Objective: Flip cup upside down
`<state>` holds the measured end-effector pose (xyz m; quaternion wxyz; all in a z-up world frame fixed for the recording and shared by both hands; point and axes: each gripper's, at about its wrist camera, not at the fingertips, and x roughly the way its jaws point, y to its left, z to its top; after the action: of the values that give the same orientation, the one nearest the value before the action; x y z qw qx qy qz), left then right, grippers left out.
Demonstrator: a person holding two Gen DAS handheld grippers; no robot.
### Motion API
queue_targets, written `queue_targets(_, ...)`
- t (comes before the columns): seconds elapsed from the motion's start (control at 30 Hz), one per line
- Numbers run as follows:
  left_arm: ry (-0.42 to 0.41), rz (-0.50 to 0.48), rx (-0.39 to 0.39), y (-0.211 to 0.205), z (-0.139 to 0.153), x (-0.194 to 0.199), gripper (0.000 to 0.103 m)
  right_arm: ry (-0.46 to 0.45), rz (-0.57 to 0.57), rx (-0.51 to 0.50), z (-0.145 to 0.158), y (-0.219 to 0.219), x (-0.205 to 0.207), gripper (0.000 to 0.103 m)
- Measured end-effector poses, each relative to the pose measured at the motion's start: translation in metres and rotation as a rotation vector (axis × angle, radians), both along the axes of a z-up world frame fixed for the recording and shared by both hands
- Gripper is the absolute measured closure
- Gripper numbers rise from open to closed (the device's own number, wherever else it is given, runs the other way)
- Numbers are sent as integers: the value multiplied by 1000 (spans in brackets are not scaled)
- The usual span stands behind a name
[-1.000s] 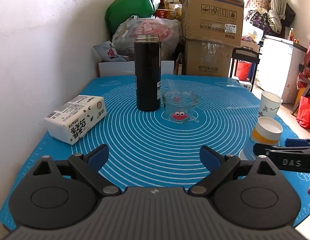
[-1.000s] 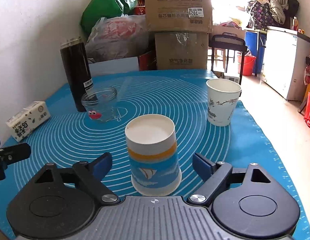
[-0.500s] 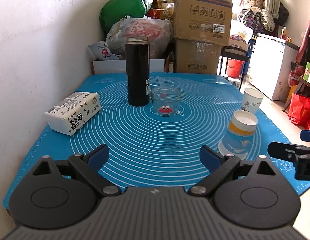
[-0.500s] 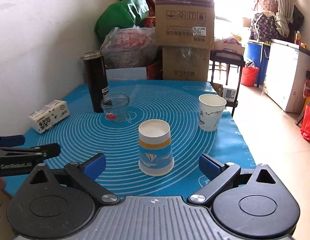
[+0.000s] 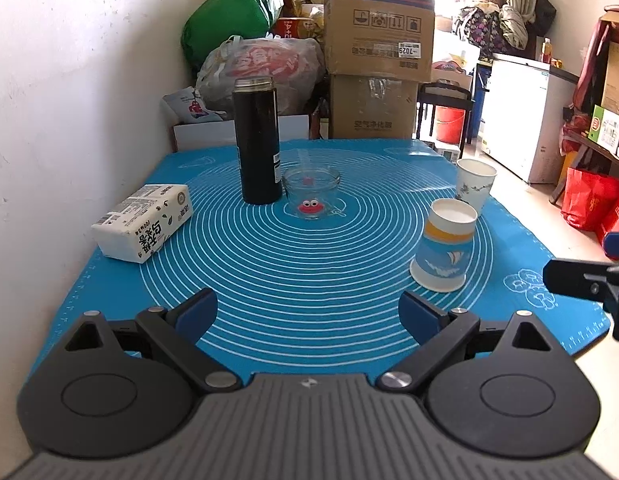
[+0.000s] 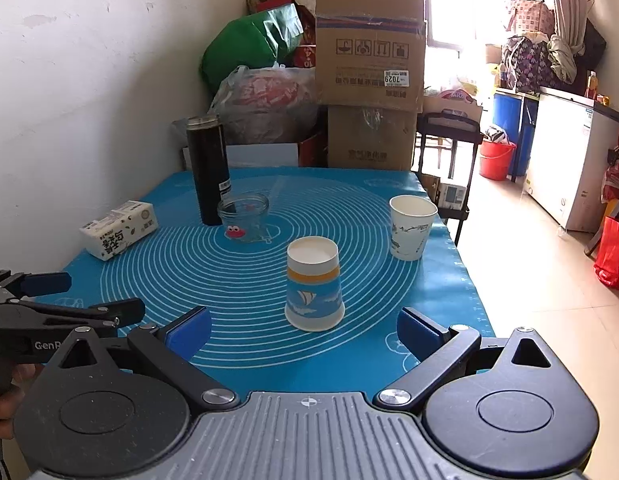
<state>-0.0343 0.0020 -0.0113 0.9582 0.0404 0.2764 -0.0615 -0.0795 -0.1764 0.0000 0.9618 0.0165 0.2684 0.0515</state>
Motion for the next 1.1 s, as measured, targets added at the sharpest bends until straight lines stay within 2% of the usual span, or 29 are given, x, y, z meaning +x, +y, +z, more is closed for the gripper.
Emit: queue_targets(1.1,-48,-27,12,-1,11,-31,7,-40,31,8,10,2,-33,3)
